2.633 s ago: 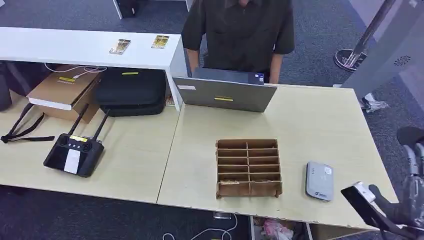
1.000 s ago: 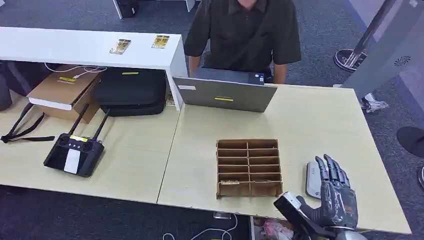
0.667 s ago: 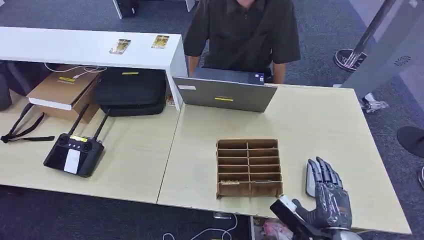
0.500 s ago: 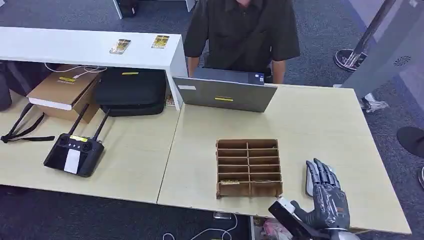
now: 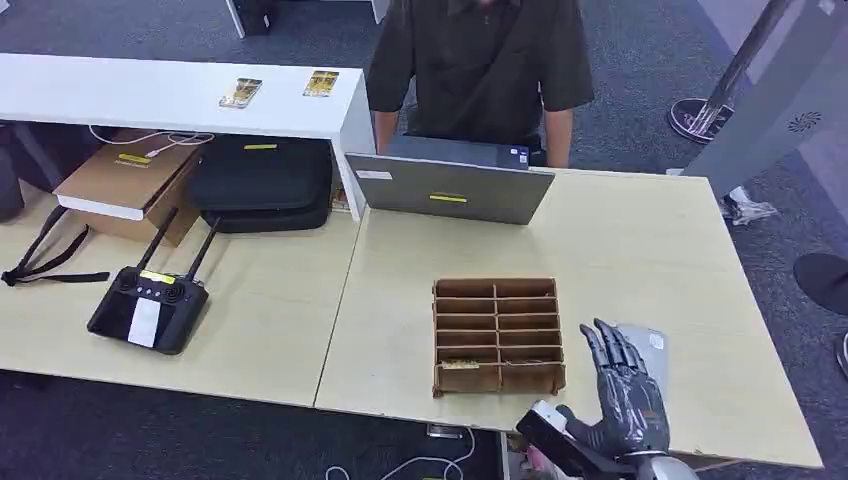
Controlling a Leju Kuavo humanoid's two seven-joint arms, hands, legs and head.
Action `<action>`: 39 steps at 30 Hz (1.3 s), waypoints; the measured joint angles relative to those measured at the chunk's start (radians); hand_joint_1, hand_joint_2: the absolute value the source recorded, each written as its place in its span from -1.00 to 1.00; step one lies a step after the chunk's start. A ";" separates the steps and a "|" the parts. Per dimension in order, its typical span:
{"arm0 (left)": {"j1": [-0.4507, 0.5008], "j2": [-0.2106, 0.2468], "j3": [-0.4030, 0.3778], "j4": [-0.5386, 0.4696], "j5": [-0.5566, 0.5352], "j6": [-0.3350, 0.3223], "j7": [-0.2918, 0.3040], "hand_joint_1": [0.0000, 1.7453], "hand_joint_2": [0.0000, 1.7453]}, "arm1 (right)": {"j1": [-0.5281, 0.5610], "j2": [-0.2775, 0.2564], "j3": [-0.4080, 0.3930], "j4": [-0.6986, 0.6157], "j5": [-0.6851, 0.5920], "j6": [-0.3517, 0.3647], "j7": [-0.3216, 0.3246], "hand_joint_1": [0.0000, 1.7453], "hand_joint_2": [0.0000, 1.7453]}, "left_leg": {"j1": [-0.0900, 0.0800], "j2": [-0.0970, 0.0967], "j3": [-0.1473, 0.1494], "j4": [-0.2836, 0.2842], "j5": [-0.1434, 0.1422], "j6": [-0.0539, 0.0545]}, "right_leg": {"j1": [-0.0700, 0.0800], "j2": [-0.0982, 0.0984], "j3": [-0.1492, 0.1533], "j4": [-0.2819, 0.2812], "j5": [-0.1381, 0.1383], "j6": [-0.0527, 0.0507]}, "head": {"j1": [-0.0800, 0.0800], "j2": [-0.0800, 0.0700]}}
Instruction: Pass the card to the sensor for recognition and then transmit it.
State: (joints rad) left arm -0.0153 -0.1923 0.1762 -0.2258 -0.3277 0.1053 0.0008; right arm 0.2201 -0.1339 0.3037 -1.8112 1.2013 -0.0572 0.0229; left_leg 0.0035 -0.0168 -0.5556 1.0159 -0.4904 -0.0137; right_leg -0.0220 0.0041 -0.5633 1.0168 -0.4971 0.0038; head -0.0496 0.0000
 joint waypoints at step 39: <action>-0.005 0.032 0.000 0.000 -0.039 -0.023 0.012 -1.00 -1.00 | -0.085 -0.138 0.040 0.115 0.091 -0.008 -0.064 -1.00 1.00 | 0.000 0.000 0.000 0.000 0.000 0.000 | 0.000 0.000 0.000 0.000 0.000 0.000 | 0.000 0.000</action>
State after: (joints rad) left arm -0.0198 -0.1602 0.1762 -0.2258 -0.3670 0.0824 0.0130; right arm 0.1351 -0.2716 0.3437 -1.6964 1.2924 -0.0648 -0.0412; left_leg 0.0035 -0.0167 -0.5555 1.0161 -0.4904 -0.0137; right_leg -0.0220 0.0041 -0.5633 1.0168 -0.4971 0.0038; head -0.0496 0.0000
